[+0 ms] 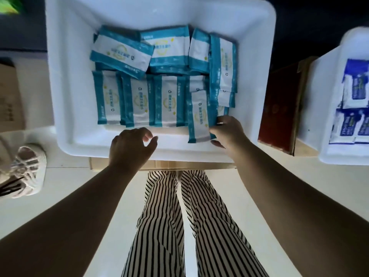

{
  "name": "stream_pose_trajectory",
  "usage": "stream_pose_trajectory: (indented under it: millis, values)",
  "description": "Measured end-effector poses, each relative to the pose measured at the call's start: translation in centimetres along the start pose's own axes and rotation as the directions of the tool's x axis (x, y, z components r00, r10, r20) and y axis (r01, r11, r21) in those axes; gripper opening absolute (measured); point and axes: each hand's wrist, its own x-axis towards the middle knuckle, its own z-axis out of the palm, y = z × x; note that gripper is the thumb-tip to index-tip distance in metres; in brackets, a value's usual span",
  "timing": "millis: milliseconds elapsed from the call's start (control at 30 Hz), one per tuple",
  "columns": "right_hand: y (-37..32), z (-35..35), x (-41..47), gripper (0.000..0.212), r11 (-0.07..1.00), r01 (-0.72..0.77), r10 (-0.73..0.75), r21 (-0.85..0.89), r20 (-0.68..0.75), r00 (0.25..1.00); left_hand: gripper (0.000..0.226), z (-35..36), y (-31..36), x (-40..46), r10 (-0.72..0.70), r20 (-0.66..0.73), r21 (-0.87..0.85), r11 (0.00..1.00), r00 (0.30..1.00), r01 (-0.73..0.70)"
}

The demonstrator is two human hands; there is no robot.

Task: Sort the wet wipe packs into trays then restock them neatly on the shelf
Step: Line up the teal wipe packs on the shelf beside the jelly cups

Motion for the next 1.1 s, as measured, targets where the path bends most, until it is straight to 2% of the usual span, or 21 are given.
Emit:
stream_pose_trajectory:
  millis: [100, 267, 367, 467, 567, 633, 700, 800, 900, 1033, 1100]
  values:
    - [-0.6, -2.4, -2.6, 0.022, 0.970, -0.028, 0.024, 0.243, 0.018, 1.000, 0.028, -1.3, 1.8, -0.4, -0.004, 0.068, -0.124, 0.992, 0.998, 0.013]
    - [-0.6, -6.8, -5.0, 0.024, 0.959, 0.048, -0.037, 0.279, -0.042, 0.998, 0.031, -3.6, 7.5, 0.6, -0.015, 0.104, -0.307, 0.950, 0.995, 0.047]
    - [-0.3, -9.6, -5.4, 0.028, 0.877, 0.042, -0.015, 0.479, -0.061, 0.998, 0.035, -4.3, 11.1, 2.6, -0.018, 0.107, -0.397, 0.916, 0.994, 0.059]
    - [0.1, -11.3, -4.5, 0.021, 0.837, 0.081, 0.006, 0.541, -0.156, 0.988, 0.038, -4.7, 14.2, 5.8, -0.052, 0.134, -0.411, 0.906, 0.990, 0.103]
    - [1.1, -11.3, -3.1, 0.023, 0.812, 0.132, 0.058, 0.569, -0.304, 0.951, 0.042, -3.5, 16.8, 9.5, -0.103, 0.172, -0.397, 0.903, 0.980, 0.164]
    - [1.9, -10.7, -2.8, 0.028, 0.727, 0.142, 0.125, 0.672, -0.333, 0.935, 0.037, -2.4, 17.8, 11.6, -0.155, 0.165, -0.405, 0.890, 0.974, 0.210]
    - [2.1, -10.5, -2.5, 0.024, 0.633, 0.161, 0.151, 0.757, -0.325, 0.934, 0.033, -0.7, 18.1, 13.8, -0.190, 0.148, -0.431, 0.871, 0.971, 0.236]
    - [2.3, -10.7, -2.2, 0.007, 0.555, 0.170, 0.148, 0.814, -0.298, 0.943, 0.054, 1.0, 17.6, 15.1, -0.249, 0.176, -0.431, 0.850, 0.952, 0.303]
    - [1.6, -10.8, -2.2, 0.012, 0.546, 0.184, 0.115, 0.818, -0.291, 0.950, 0.042, 1.0, 16.5, 14.6, -0.221, 0.217, -0.526, 0.794, 0.951, 0.305]
    - [0.3, -11.0, -2.9, 0.012, 0.582, 0.258, 0.031, 0.771, -0.338, 0.941, 0.028, -1.3, 12.6, 12.6, -0.260, 0.312, -0.649, 0.644, 0.914, 0.405]
    - [-0.7, -11.0, -3.4, 0.013, 0.640, 0.293, -0.044, 0.711, -0.347, 0.937, 0.028, -2.5, 9.8, 11.7, -0.267, 0.294, -0.651, 0.647, 0.918, 0.397]
